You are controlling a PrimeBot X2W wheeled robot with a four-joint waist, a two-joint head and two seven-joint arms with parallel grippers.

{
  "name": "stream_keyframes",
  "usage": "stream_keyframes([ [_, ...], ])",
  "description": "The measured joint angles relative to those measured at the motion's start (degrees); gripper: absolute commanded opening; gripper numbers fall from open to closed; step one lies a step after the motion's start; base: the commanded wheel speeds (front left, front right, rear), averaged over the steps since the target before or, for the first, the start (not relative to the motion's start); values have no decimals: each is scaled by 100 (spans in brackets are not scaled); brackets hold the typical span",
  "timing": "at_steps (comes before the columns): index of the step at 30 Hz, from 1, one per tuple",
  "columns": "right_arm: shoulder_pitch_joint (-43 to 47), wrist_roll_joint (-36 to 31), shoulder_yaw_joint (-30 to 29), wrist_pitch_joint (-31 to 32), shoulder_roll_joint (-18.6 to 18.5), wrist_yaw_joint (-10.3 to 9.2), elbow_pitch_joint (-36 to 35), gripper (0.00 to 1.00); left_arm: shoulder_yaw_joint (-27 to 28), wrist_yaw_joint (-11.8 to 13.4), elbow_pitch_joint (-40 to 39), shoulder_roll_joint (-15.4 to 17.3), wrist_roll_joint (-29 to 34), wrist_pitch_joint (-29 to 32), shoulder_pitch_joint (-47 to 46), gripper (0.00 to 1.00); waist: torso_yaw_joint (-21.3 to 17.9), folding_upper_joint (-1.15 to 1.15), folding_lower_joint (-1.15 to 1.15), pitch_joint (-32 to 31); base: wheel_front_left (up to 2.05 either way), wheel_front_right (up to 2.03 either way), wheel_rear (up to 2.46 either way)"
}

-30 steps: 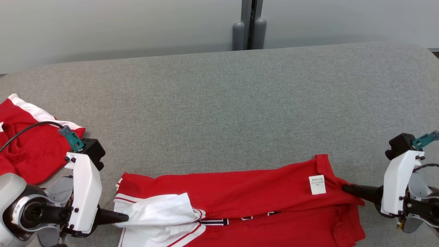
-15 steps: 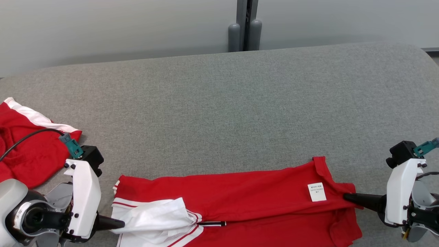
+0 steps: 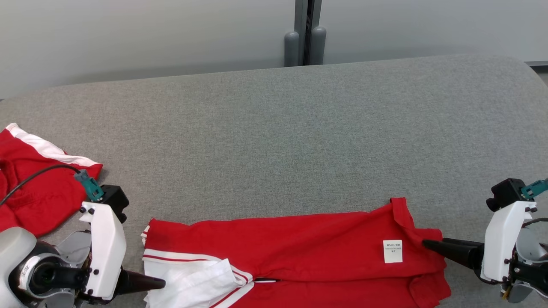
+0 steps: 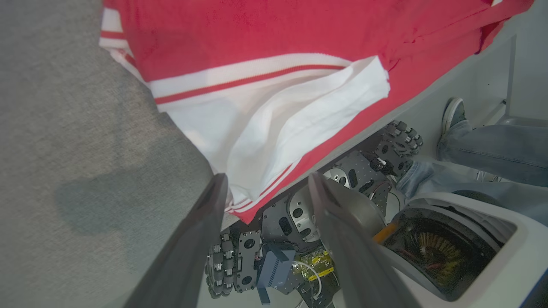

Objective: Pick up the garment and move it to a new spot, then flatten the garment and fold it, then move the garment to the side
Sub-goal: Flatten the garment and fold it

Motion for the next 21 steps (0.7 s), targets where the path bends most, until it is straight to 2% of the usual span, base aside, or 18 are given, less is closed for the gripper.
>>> stream_keyframes([
  [4,34,-8,-125,-107,-23,0,-81,100,122,-7,-20,0,-3,-133,-43,100,4,0,0,-27,0,0,0],
  [5,79,-62,-267,-257,-86,0,-192,100,336,-35,-88,9,-41,-356,-99,100,6,0,0,-62,0,0,0],
  [13,254,-469,-851,-1220,-211,0,-605,100,915,-207,-420,54,126,-1429,-202,100,-3,0,0,-151,0,0,0],
  [21,595,-1109,-1321,-2192,99,0,-430,100,1137,-177,-664,46,601,-2593,234,100,26,0,0,-215,0,0,0],
])
